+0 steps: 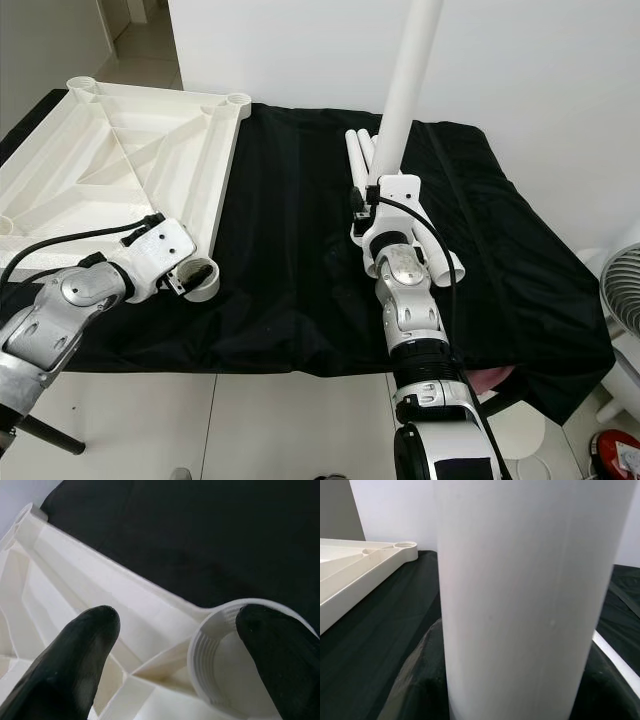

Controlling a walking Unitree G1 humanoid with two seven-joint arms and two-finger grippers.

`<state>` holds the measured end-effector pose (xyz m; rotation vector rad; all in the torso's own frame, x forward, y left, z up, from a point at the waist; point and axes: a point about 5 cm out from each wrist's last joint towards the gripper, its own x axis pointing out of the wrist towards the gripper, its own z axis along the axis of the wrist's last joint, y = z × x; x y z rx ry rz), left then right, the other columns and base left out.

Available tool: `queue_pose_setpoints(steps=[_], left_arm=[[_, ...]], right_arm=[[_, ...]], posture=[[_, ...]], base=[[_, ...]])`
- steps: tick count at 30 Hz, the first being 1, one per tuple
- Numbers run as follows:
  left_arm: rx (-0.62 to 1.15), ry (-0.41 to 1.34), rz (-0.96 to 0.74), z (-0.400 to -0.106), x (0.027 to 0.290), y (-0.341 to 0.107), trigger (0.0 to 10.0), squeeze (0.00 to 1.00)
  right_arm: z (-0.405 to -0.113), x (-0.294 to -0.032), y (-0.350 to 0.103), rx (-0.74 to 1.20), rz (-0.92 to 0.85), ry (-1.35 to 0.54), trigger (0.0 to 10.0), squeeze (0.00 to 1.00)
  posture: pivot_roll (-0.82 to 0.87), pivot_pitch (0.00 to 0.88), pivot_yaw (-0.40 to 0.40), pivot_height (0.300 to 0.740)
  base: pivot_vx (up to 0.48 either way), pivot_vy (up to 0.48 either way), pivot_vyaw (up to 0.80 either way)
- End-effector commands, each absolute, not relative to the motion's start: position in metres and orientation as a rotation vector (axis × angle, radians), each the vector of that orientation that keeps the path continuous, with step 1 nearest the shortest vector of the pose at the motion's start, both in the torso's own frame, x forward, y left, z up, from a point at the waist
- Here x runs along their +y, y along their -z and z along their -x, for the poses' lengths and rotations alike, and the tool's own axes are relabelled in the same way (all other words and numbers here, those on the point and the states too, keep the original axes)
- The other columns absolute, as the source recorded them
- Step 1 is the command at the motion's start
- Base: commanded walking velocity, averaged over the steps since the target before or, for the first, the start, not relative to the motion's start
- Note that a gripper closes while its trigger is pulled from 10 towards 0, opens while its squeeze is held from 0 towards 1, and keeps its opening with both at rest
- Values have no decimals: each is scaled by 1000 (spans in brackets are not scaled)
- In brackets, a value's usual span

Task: Building children table

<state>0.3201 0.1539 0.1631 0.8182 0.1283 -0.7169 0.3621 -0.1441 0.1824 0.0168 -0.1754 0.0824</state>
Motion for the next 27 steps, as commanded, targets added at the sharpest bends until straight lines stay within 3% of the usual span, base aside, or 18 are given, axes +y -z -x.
queue_pose_setpoints(steps=[1,8,9,27], left_arm=[[174,849,-855,-318,143,-153,10000,0],[144,881,-875,-324,128,-154,10000,0],[117,904,-854,-326,112,-154,10000,0],[-20,955,-733,-334,24,-156,10000,0]], right_arm=[[-364,-146,-188,-199,-2,-76,10000,0],[-363,-148,-189,-203,-1,-69,10000,0],[-363,-149,-189,-206,-3,-63,10000,0],[-360,-145,-187,-209,-11,-76,10000,0]], posture=[[87,48,-74,740],[72,46,-64,740],[58,45,-58,740],[35,48,-49,740]], base=[[0,0,0],[0,0,0],[0,0,0],[0,0,0]])
